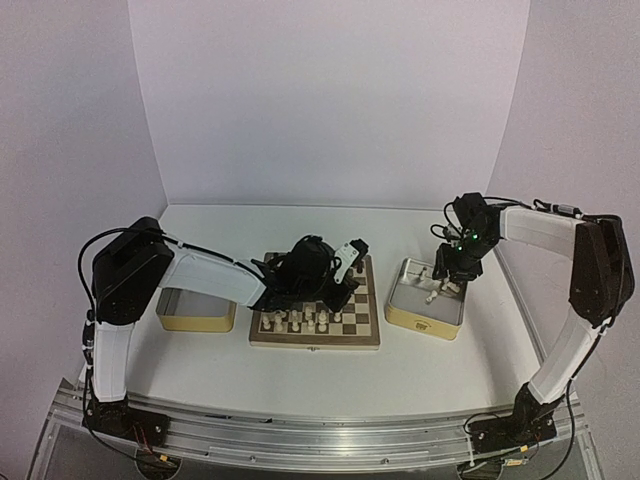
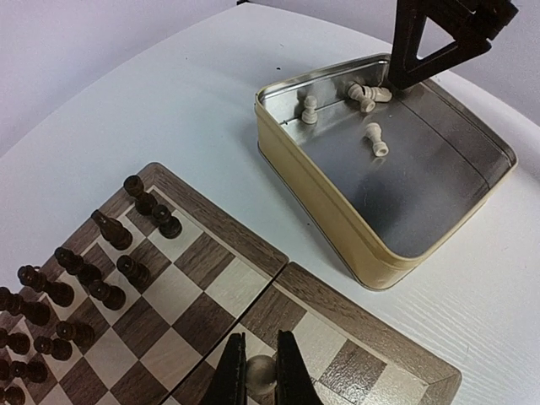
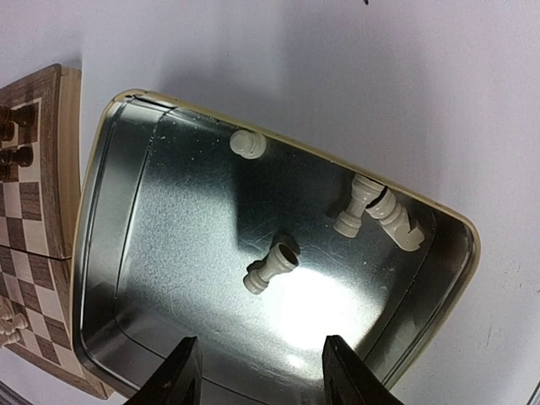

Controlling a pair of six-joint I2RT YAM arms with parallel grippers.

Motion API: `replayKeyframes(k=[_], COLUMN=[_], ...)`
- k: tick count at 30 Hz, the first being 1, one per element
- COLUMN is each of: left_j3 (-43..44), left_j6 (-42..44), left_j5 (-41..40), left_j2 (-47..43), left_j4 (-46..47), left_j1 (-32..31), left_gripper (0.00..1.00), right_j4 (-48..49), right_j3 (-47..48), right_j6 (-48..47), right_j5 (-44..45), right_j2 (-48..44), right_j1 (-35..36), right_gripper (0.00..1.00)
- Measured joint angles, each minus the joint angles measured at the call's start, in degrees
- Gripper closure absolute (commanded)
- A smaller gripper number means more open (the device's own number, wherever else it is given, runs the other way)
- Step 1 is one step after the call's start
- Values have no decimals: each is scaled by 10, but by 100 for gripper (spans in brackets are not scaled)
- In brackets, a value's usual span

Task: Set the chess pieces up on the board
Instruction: Place the chess piece on the chessboard.

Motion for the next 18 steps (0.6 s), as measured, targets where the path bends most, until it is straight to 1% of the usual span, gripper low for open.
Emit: replayKeyframes(k=[18], left_j3=[14], left_j6=[10], left_j5=[10], left_j2=[43], left_j4=[-3], left_j1=[0], left_gripper=[100], right_j4=[0], right_j3=[-13], right_j6=[2], right_j5=[0], right_j2=[-4], right_j1=[0], right_gripper=[52])
